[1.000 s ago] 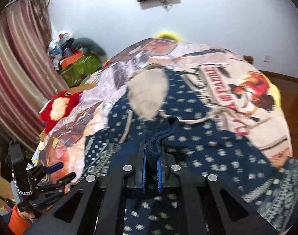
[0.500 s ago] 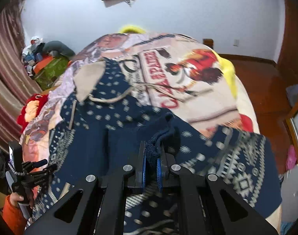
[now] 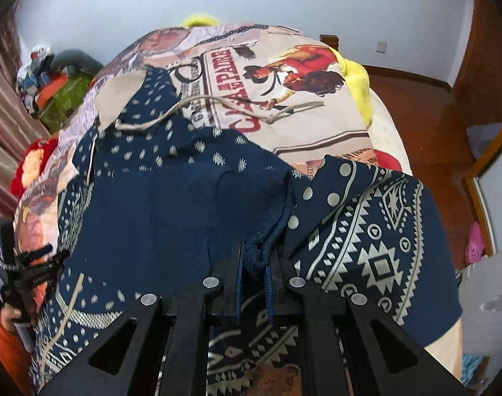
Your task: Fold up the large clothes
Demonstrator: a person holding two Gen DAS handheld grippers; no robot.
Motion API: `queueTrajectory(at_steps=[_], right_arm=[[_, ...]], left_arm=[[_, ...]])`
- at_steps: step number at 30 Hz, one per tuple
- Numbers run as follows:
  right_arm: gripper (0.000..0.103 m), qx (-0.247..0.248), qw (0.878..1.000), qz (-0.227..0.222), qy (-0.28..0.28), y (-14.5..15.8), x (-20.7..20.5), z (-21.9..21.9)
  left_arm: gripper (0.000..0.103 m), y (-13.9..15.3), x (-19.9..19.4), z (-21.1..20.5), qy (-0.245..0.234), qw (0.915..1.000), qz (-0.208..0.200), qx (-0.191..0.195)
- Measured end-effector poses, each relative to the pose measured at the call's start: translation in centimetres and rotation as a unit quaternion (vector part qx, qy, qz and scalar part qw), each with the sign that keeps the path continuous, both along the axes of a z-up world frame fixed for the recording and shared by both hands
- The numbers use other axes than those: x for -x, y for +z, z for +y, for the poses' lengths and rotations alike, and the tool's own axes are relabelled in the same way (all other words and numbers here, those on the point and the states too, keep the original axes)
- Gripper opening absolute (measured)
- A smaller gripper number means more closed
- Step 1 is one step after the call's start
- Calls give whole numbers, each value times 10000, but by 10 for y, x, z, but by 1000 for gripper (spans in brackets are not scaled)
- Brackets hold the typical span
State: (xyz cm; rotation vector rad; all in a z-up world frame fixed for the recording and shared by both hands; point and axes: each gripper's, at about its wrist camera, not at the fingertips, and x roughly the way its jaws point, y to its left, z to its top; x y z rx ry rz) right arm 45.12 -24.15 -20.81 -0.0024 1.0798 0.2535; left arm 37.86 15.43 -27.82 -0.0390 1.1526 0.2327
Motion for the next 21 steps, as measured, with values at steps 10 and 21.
queueTrajectory(at_steps=[10,21], right_arm=[[46,147,9983,-562,101,38,33,-14],[79,367,9898,-1353,-248,78,68,-80]], left_arm=[[68,73,7,-45,-440,9970,-630,-95],[68,105,-42,-147,-1340,9872,-818,273]])
